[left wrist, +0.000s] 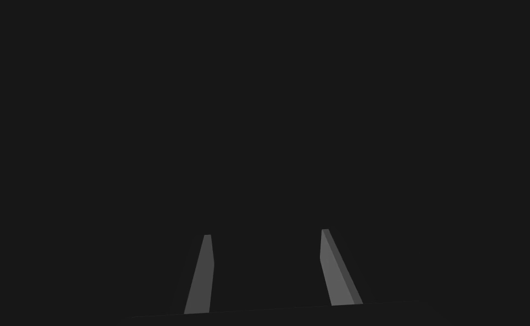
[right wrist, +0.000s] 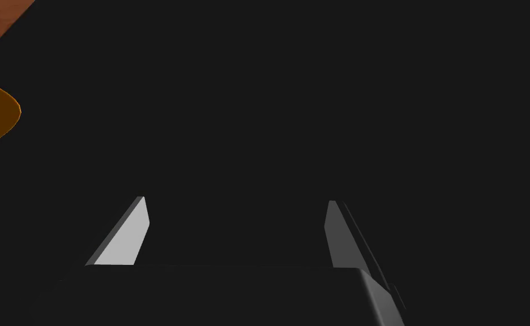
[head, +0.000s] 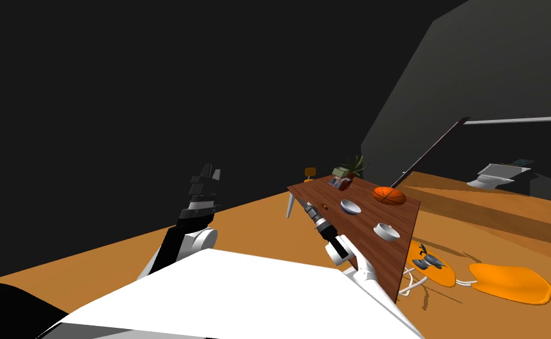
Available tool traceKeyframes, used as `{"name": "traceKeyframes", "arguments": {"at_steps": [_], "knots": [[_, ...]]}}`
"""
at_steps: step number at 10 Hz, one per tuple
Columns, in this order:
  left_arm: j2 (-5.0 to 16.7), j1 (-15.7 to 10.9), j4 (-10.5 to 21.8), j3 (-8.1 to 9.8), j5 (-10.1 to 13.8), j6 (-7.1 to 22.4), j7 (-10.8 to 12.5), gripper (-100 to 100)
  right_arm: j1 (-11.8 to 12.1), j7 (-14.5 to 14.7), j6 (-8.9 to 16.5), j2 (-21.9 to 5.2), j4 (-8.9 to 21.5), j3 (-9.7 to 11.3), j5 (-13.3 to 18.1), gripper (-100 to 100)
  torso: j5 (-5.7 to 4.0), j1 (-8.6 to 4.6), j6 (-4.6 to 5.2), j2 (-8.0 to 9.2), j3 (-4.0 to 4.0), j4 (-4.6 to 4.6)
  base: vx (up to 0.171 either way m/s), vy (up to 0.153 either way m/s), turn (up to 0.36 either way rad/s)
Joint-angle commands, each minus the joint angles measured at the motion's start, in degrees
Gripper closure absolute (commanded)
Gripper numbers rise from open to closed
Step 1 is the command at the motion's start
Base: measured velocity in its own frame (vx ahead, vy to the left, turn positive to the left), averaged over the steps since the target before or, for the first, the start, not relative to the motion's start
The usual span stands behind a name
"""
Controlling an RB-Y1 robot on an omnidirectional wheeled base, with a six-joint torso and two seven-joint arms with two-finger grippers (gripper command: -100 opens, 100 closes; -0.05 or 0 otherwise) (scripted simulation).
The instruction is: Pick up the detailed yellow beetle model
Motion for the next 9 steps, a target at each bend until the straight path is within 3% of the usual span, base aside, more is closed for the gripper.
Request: {"name": "traceKeyframes", "arguments": {"at_steps": [1, 2, 5, 9], "knots": [[0.0, 0.0, 0.0, 0.00, 0.0, 0.0, 0.0, 0, -0.2, 0.5, 0.0, -0.4, 2.7, 0.5, 0.8, -100, 0.00, 0.00, 0.00, 0.00, 0.00, 0.00, 0.001, 0.011, 0.032], [0.0, 0.0, 0.0, 0.00, 0.0, 0.0, 0.0, 0, -0.2, 0.5, 0.0, -0.4, 2.7, 0.5, 0.8, -100, 0.00, -0.01, 0.02, 0.00, 0.00, -0.01, 0.001, 0.005, -0.008], [0.0, 0.0, 0.0, 0.00, 0.0, 0.0, 0.0, 0, -2.8, 1.2, 0.1, -3.1, 8.1, 2.7, 3.7, -100, -0.01, -0.02, 0.02, -0.03, -0.02, -0.01, 0.009, 0.010, 0.056], [0.0, 0.0, 0.0, 0.00, 0.0, 0.0, 0.0, 0, -4.0, 1.6, 0.2, -4.3, 13.0, 3.8, 5.0, -100, -0.01, -0.04, 0.00, -0.07, -0.04, -0.01, 0.014, 0.003, 0.032]]}}
